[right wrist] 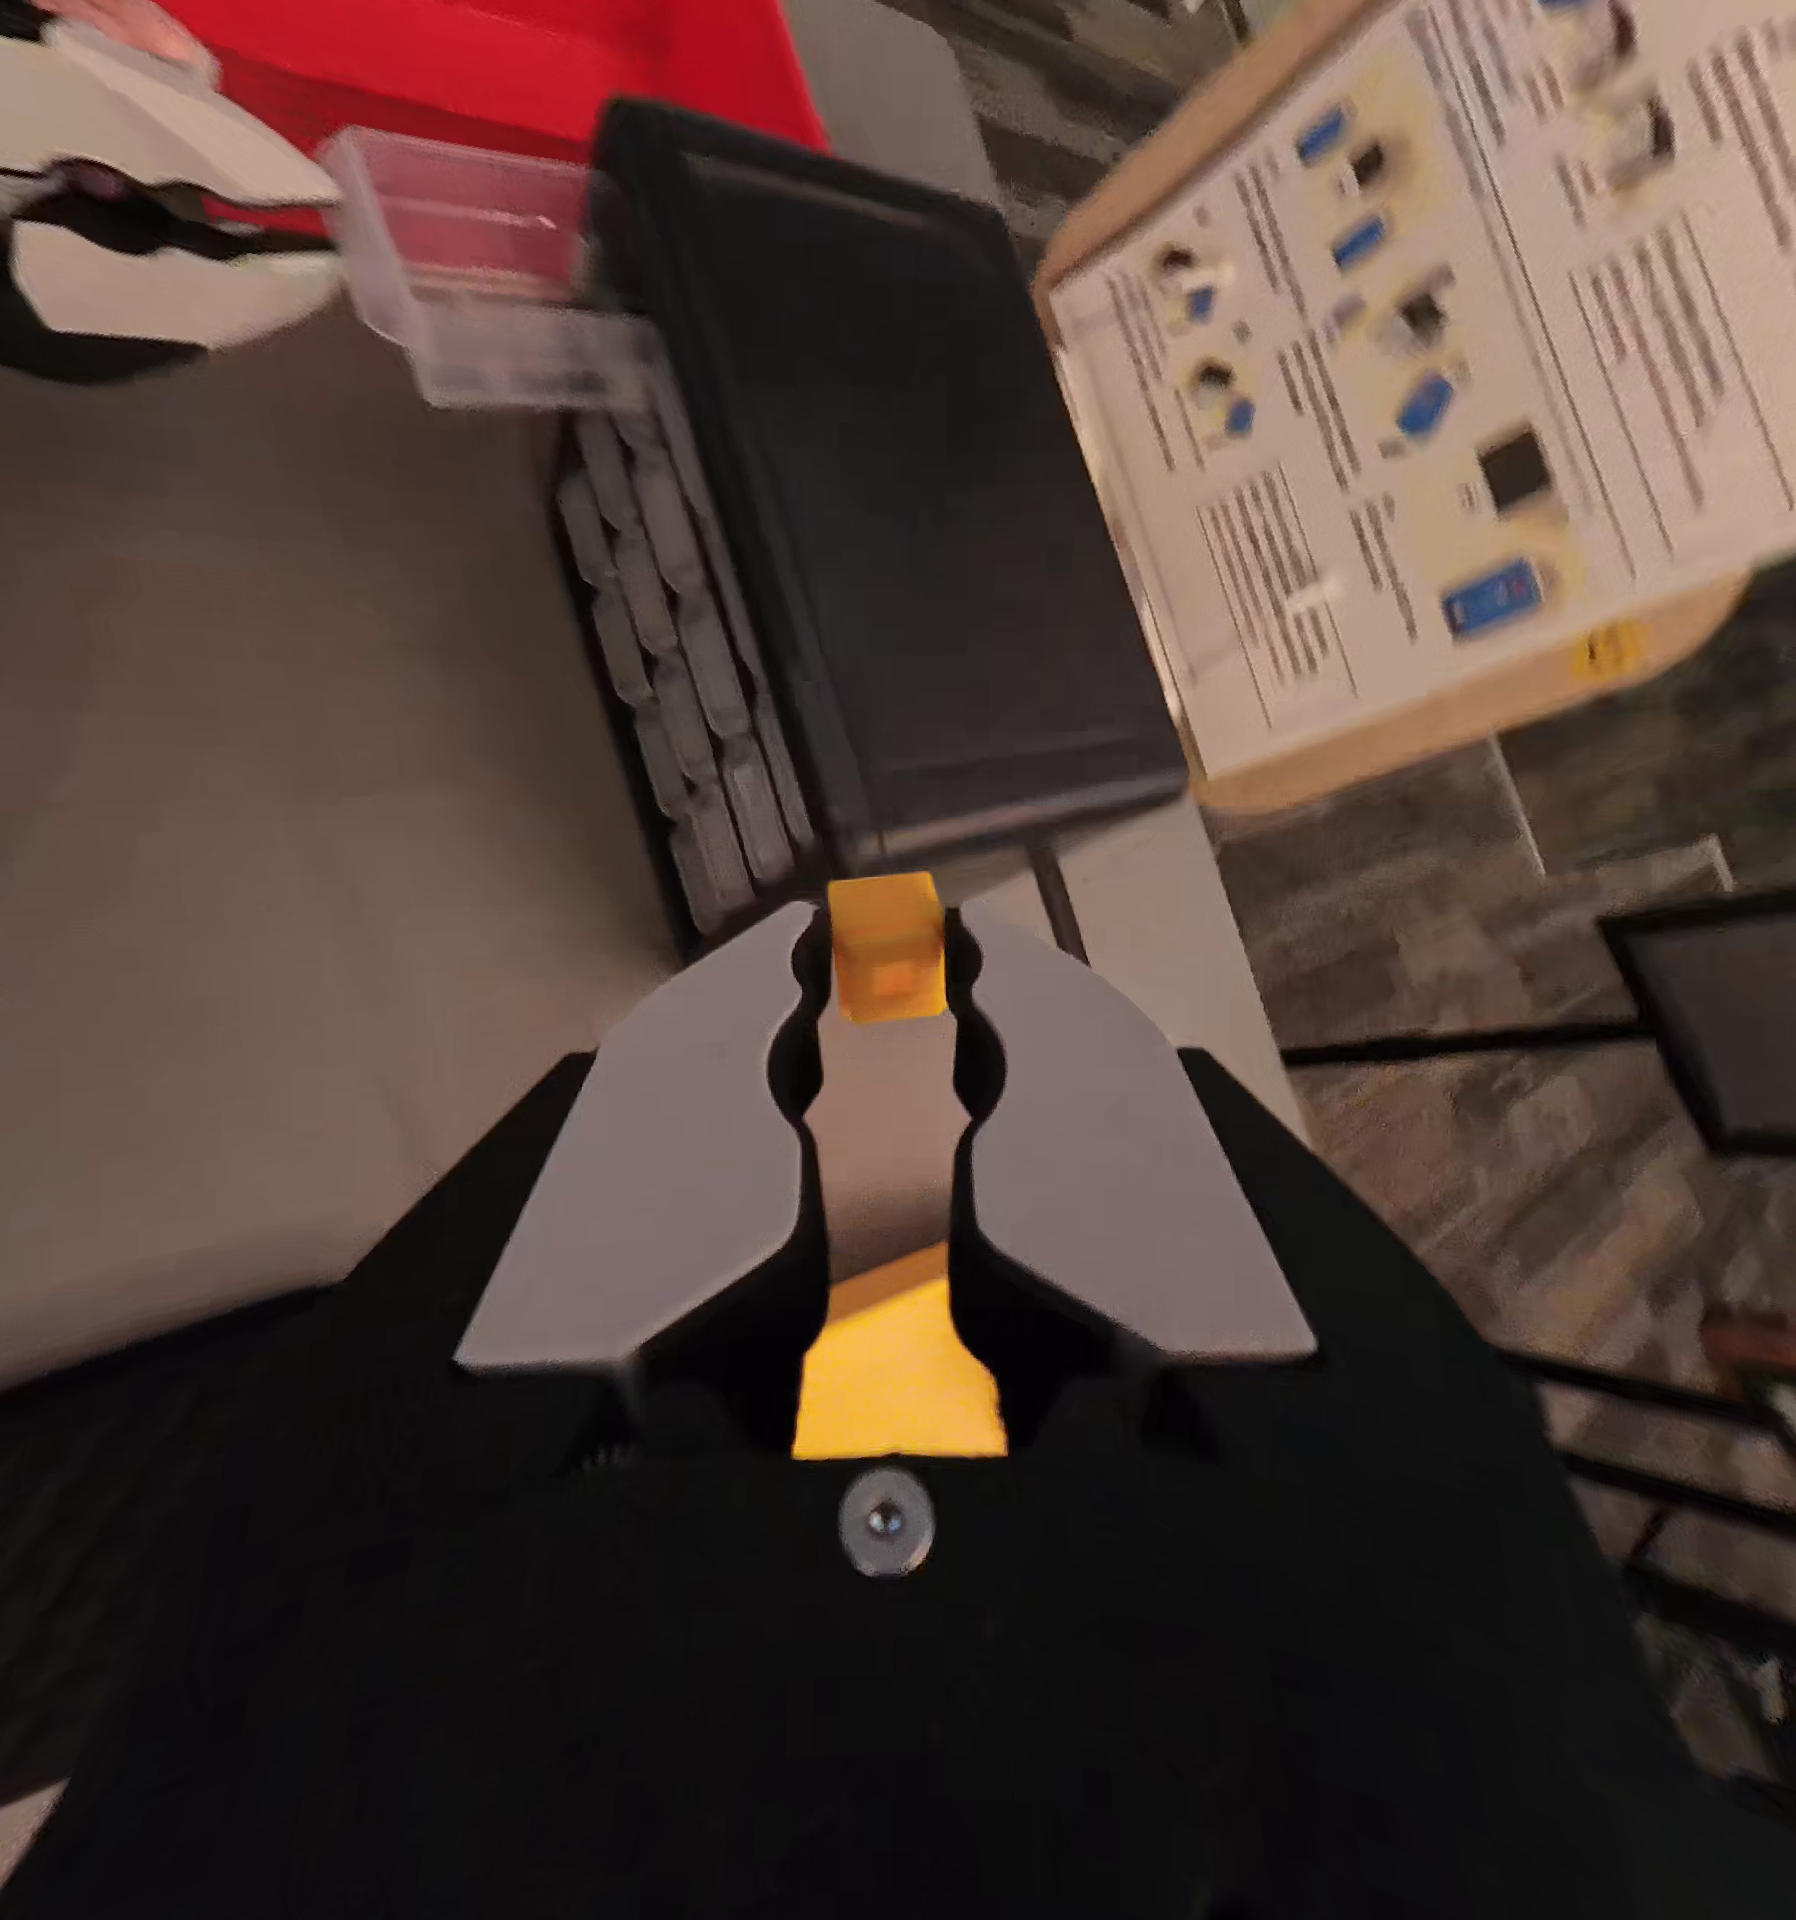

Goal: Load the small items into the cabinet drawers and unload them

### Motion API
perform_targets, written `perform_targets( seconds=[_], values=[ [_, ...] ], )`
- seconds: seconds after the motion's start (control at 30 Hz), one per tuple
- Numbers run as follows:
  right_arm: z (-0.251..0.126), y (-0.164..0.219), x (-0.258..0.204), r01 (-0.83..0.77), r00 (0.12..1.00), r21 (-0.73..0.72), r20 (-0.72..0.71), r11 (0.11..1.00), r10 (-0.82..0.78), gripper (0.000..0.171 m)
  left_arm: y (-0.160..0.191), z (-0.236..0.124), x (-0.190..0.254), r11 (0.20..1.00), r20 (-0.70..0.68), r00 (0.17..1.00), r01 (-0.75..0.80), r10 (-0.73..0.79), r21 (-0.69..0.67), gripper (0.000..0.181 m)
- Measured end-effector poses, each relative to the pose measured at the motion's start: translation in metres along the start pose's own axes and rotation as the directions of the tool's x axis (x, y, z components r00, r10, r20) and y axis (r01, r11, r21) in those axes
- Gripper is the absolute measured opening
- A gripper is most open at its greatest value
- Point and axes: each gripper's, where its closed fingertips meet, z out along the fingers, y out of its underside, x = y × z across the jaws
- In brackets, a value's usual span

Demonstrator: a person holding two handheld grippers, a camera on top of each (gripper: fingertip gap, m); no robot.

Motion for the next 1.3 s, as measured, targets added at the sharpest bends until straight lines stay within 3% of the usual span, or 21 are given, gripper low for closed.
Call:
perform_targets(
  seconds=[0.23, 0.5, 0.7, 0.83, 1.03, 1.2, 1.3],
  values=[
    [-0.013, 0.103, 0.041, -0.292, 0.956, -0.068, -0.013, 0.954, 0.292, 0.022, 0.0, 0.0, 0.0, 1.0, 0.004, 1.0, -0.003, 0.003, -0.002, 0.008],
    [0.007, 0.198, 0.058, -0.437, 0.899, -0.236, -0.087, 0.868, 0.429, 0.022, 0.001, 0.001, 0.0, 1.0, 0.005, 1.0, -0.009, 0.009, -0.01, 0.008],
    [0.048, 0.304, 0.064, -0.578, 0.807, -0.508, -0.24, 0.638, 0.539, 0.022, -0.001, 0.001, 0.001, 1.0, 0.005, 1.0, -0.019, 0.019, -0.013, 0.008],
    [0.078, 0.361, 0.072, -0.669, 0.732, -0.561, -0.38, 0.489, 0.565, 0.022, -0.001, 0.002, 0.001, 0.999, 0.008, 1.0, -0.03, 0.03, -0.016, 0.008],
    [0.1, 0.395, 0.066, -0.731, 0.646, -0.587, -0.429, 0.35, 0.631, 0.022, -0.001, 0.002, 0.001, 0.999, 0.012, 0.999, -0.046, 0.046, -0.02, 0.008],
    [0.103, 0.396, 0.067, -0.728, 0.656, -0.579, -0.435, 0.367, 0.617, 0.031, -0.001, 0.003, 0.001, 0.998, 0.011, 0.999, -0.052, 0.052, -0.026, 0.008],
    [0.098, 0.386, 0.076, -0.736, 0.671, -0.516, -0.462, 0.439, 0.581, 0.039, 0.001, 0.007, 0.002, 0.996, 0.009, 0.997, -0.079, 0.08, -0.043, 0.008]
  ],
)
